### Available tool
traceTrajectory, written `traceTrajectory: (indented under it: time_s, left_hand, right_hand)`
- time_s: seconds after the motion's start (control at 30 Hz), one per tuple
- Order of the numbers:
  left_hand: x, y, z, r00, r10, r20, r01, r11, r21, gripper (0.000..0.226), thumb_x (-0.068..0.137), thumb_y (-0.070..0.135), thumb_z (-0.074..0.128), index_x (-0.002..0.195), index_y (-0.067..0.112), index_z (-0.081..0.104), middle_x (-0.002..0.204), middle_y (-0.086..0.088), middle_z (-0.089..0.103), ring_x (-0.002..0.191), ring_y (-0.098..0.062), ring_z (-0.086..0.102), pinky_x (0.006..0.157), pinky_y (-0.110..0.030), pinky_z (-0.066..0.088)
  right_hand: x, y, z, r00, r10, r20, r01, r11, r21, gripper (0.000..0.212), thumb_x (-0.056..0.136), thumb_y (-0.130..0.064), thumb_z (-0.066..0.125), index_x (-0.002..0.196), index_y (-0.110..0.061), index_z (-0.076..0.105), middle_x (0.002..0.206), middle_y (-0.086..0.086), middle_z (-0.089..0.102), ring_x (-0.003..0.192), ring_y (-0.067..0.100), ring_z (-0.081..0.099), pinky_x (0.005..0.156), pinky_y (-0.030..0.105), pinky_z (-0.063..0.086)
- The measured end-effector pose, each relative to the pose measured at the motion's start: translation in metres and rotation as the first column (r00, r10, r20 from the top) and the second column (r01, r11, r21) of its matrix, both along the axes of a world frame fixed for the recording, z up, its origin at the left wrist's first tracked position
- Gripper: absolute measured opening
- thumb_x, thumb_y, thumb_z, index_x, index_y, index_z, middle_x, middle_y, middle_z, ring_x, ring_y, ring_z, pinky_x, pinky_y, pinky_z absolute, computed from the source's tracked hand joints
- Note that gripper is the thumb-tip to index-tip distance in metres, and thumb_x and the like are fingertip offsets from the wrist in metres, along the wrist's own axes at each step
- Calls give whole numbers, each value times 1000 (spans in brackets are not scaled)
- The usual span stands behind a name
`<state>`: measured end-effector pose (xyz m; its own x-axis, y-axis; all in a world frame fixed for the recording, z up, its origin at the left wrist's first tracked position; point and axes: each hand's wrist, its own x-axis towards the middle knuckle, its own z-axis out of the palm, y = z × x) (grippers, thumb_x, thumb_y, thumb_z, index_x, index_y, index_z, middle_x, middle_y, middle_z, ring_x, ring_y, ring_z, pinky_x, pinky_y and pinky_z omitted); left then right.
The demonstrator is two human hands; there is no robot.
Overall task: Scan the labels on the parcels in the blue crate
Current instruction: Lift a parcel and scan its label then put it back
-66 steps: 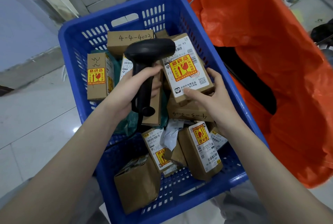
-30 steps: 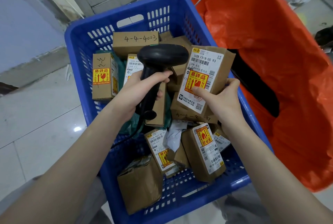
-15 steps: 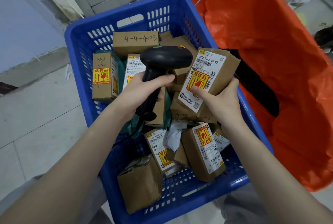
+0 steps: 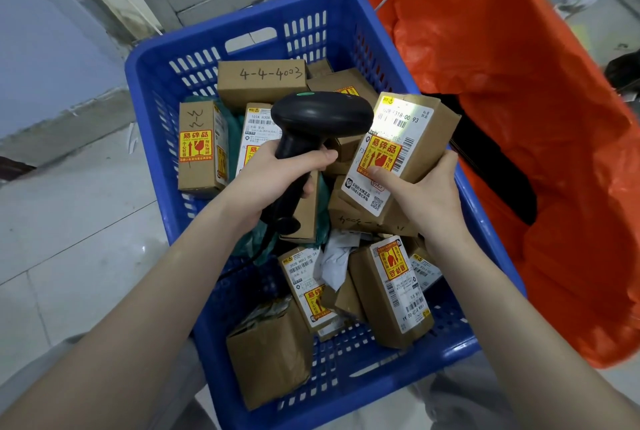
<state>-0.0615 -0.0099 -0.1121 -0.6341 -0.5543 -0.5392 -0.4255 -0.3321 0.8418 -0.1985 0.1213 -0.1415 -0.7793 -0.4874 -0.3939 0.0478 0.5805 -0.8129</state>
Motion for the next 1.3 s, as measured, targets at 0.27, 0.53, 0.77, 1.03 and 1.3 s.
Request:
traceTrajectory:
  time_s: [0.27,0.53,0.77,1.03,1.3]
  left_hand:
    - [0,0,-1,1000,-9,22,9,1000,12,17,87,28,67,81,12,61,51,3,52,51,-11,51,52,-23,45]
    - [1,-1,-3,999,-30,30,29,999,23,23,86,30,67,75,12,59,50,3,52,50,-12,50,52,-25,45]
    - [1,-1,-1,1000,-15,21,15,1000,20,21,87,28,66,75,12,58,49,4,52,48,-10,50,49,-21,45]
    - [0,-1,-1,999,26,23,-27,1000,12,18,87,28,67,80,14,60,47,12,57,50,-9,51,49,-21,45]
    - [1,-2,-1,996,54,66,-51,998,-48,19,86,33,68,83,14,64,48,10,57,49,-8,54,48,-20,45]
  right_hand:
    - [-1,0,-2,1000,-8,3,8,1000,25,70,67,-40,81,111,-28,28,126,0,56,114,21,58,91,46,53]
    - [-2,0,-2,1000,-9,-4,9,999,41,70,67,-41,80,111,-27,28,125,0,56,113,21,59,90,46,54]
    - [-2,-1,-1,1000,-4,2,4,1000,29,68,70,-36,80,112,-26,27,122,-2,56,112,20,60,89,42,54]
    - [-2,0,2,1000,18,7,-18,1000,15,66,73,-33,79,112,-30,26,107,-9,55,100,14,63,81,36,56]
    - [-1,1,0,999,38,33,-39,999,37,68,76,-33,76,123,-25,28,108,-6,61,95,16,68,82,36,57]
